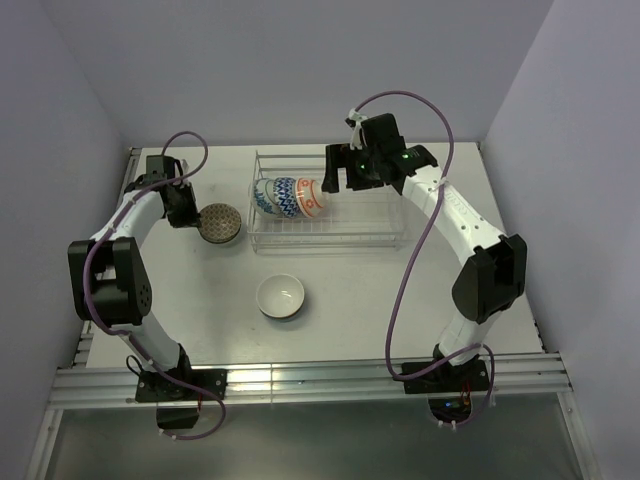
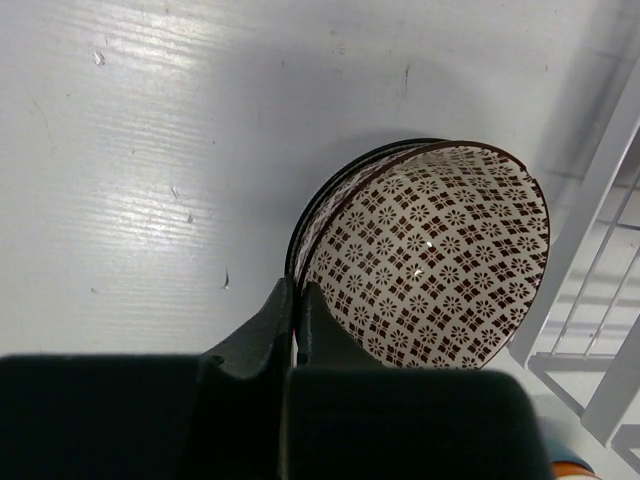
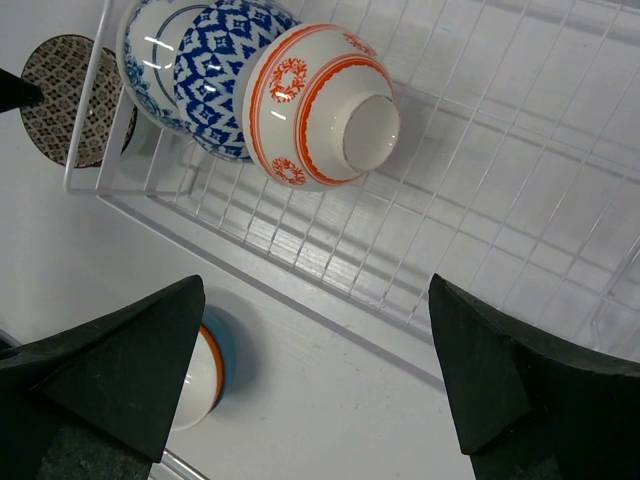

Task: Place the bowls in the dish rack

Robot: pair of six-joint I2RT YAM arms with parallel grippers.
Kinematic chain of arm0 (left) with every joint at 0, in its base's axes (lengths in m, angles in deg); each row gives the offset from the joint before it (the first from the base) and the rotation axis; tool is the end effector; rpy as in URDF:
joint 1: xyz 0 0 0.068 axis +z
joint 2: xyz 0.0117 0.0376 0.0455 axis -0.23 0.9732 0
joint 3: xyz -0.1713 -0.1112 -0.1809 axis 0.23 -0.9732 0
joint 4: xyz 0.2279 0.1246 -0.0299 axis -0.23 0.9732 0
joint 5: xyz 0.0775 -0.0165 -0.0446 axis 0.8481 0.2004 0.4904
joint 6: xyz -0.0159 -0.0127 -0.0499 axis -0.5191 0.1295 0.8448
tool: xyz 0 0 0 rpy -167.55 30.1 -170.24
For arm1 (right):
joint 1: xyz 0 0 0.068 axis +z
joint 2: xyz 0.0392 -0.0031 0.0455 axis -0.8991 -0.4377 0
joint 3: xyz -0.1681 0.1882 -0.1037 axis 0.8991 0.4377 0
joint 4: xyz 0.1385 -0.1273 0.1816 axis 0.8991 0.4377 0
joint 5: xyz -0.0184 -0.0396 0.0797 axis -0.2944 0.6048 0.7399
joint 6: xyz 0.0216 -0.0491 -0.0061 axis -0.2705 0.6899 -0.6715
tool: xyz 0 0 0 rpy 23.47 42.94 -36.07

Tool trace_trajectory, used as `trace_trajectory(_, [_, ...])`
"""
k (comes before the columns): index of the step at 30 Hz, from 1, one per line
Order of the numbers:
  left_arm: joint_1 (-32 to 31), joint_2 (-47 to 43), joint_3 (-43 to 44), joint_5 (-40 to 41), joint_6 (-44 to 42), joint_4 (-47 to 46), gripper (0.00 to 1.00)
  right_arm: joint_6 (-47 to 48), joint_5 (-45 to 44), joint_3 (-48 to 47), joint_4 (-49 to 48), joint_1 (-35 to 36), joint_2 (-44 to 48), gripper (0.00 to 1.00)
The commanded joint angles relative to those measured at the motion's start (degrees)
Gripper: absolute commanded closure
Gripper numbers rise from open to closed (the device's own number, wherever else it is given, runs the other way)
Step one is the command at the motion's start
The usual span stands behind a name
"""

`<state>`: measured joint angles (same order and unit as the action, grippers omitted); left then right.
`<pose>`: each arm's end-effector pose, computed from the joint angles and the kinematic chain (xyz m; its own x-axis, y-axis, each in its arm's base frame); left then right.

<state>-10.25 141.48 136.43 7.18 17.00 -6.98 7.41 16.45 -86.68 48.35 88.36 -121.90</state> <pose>0.3612 0.0149 0.2296 -0.8310 -0.2820 -0.4795 -0.1938 0.9547 -0.2258 0.3516 0.1678 0.3500 -0.7090 -0.0853 -0.7000 -0.4102 0.8573 0.3111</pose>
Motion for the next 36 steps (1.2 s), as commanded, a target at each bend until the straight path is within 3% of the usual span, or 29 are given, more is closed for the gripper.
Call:
trace_trajectory(1, [-0.3, -1.9, 3.5, -0.4, 0.9, 2.7, 1.0, 0.3, 0.3, 0.9, -2.2, -0.7, 3.3, 0.0])
trace_trajectory(13, [3.9, -9.1, 6.6, -11.7, 2.3, 3.4, 1.0, -0.2, 2.7, 1.4, -3.0, -1.1, 4.2, 0.0])
trace_trajectory(20, [7.1, -14.3, 7.6, -26.0, 4.2, 0.7, 1.0, -4.1, 10.3, 1.3, -5.4, -3.5, 5.4, 0.0])
trace_trajectory(27, [5.5, -18.0, 7.0, -40.7, 20.1, -18.5, 1.0, -12.7, 27.4, 4.4, -15.1, -11.6, 8.3, 0.0])
trace_trajectory(36, [-8.5, -13.1, 9.2, -43.0, 32.5, -36.8, 1.0, -15.8, 27.2, 9.6, -21.2, -13.7, 19.9, 0.0])
